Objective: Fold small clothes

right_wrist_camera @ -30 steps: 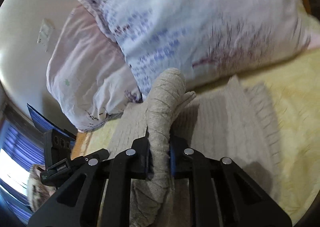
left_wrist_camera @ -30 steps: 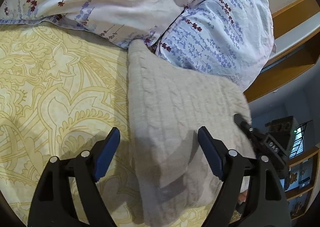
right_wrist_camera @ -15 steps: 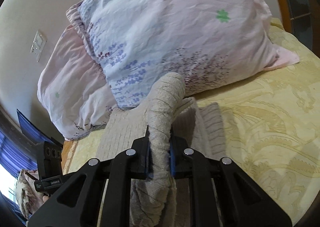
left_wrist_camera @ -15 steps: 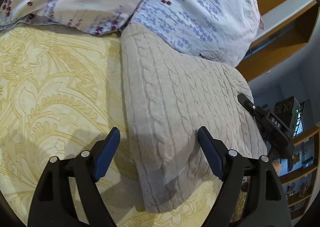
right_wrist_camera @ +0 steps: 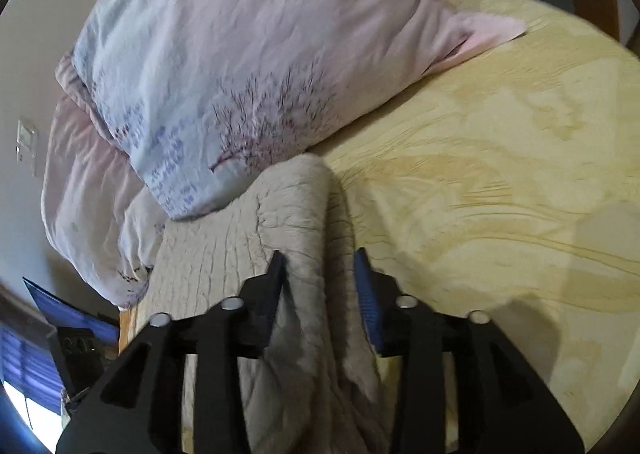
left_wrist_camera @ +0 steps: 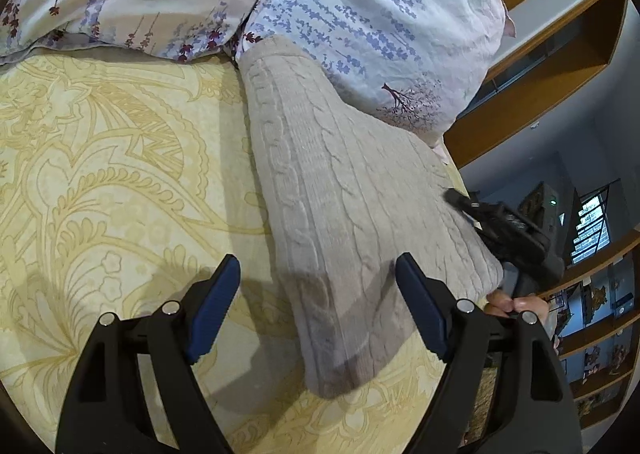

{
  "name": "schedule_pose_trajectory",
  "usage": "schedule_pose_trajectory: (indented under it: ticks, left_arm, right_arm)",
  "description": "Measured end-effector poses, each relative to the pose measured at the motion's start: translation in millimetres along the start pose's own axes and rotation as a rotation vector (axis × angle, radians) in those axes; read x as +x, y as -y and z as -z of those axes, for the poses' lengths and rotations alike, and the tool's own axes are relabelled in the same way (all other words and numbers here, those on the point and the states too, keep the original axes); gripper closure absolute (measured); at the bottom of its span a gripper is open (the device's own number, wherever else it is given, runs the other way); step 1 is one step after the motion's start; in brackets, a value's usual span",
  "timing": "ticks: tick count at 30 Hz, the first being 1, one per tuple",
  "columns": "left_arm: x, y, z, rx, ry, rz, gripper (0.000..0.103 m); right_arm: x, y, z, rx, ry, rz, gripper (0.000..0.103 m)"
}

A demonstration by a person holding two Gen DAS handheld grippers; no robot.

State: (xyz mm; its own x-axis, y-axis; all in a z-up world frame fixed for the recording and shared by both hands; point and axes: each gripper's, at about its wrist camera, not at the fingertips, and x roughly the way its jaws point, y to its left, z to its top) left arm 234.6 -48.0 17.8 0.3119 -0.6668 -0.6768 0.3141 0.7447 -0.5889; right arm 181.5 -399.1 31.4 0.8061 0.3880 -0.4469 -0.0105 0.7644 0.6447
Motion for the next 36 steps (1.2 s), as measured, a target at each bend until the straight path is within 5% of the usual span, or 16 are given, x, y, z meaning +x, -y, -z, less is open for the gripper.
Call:
schedule_pose_trajectory:
  ticks: [8, 18, 21, 22, 23, 29, 36]
  left_arm:
    - [-3.8, 2.0, 17.8, 0.003, -0.023, 0.035, 0.027]
    - [4.5, 5.6, 31.7, -0.012, -0.048, 0.026, 0.041]
    - [7.6, 6.5, 33.7, -0.014, -0.062, 0.042, 0.048]
    - [8.1, 7.0, 34.6, -0.013, -0.065, 0.048, 0.052]
    - [8.6, 8.1, 35.7, -0.009, -0.069, 0.055, 0.059]
    - [1.8, 9.3, 37.9, 0.011, -0.062, 0.065, 0.083]
    - [-1.8, 6.1, 46.1, 0.015, -0.081, 0.068, 0.086]
  right_arm:
    - [-50.1, -1.3, 36.3, -0.052, -0.013, -0.115, 0.053]
    - [-53.9, -16.3, 59.7, -0.144, -0.011, -0.121, 0.053]
    - [-50.5, -19.9, 63.4, -0.186, -0.013, -0.087, 0.067]
    - [-49.9, -20.5, 64.5, -0.199, -0.012, -0.076, 0.085]
    - [-50.8, -20.5, 65.4, -0.207, -0.006, -0.071, 0.089]
    - [-81.7, -27.8, 65.1, -0.253, 0.11, -0.082, 0.094]
    - [-60.5, -9.9, 77.3, -0.284, 0.057, 0.084, 0.094]
